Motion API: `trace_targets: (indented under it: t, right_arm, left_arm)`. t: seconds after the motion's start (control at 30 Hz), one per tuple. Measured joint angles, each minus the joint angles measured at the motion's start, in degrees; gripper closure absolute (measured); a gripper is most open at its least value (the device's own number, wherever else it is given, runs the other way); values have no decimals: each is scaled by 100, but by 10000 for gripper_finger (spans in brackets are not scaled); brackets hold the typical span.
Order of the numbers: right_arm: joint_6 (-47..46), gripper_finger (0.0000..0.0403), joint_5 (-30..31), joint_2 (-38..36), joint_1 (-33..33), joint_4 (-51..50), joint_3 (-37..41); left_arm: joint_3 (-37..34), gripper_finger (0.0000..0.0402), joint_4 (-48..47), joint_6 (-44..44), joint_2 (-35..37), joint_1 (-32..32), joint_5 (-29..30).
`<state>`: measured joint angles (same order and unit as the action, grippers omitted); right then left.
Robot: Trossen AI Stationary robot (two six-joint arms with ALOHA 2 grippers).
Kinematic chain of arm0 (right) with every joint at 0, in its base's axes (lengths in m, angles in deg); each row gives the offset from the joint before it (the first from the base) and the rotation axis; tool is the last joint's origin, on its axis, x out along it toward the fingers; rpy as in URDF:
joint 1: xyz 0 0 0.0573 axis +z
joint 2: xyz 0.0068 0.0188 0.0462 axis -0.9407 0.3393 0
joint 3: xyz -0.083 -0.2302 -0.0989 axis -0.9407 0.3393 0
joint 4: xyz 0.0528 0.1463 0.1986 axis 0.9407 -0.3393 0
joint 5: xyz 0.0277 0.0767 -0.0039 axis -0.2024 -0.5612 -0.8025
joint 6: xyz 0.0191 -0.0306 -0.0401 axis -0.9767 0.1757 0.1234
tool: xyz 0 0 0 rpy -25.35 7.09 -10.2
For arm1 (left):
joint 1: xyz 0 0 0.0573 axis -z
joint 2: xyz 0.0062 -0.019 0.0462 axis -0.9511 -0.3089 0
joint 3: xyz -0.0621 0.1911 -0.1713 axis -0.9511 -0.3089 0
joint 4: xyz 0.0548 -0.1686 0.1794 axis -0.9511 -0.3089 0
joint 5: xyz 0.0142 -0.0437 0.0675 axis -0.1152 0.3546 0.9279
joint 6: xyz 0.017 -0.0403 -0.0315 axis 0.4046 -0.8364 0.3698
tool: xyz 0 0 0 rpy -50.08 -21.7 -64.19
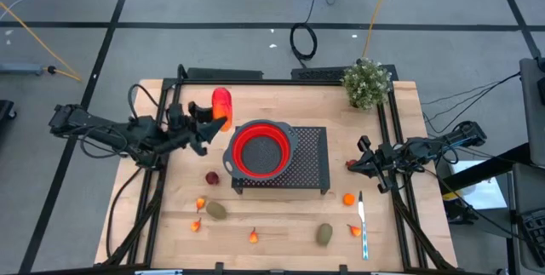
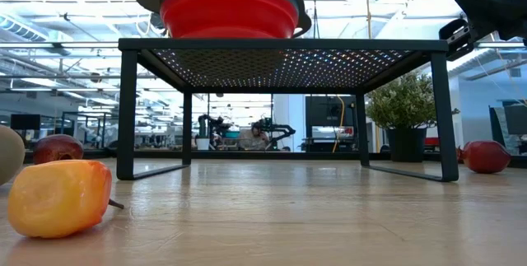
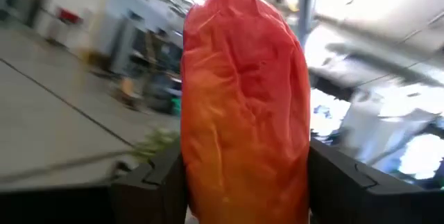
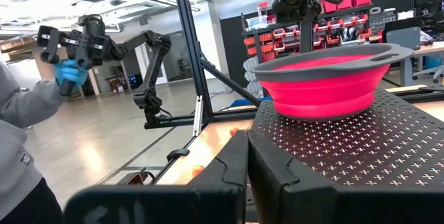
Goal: Pick & Place Fruit
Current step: Put the orange mango into the red strainer bowl on the shelf
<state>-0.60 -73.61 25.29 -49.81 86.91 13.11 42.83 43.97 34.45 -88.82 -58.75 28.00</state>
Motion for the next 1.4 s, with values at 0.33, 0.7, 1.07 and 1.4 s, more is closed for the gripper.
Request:
trace_targets:
  t: [0.33,0.7,1.07,1.4]
  right_arm:
    - [-1,403,0,1,0,0,1]
    - [1,403,2,1,0,-2,-1]
    - [1,403,2,0,0,-2,-1]
    - [1,403,2,-1,0,-2,-1]
  left_arm:
    - [18,186,25,2280,-428,4,627]
    - [883,185,15,4625,-1254,204,2059]
    - [1778,185,-198,6793,-2034,262,3278]
    - [1926,185,-203,8009,-2332,258,4001]
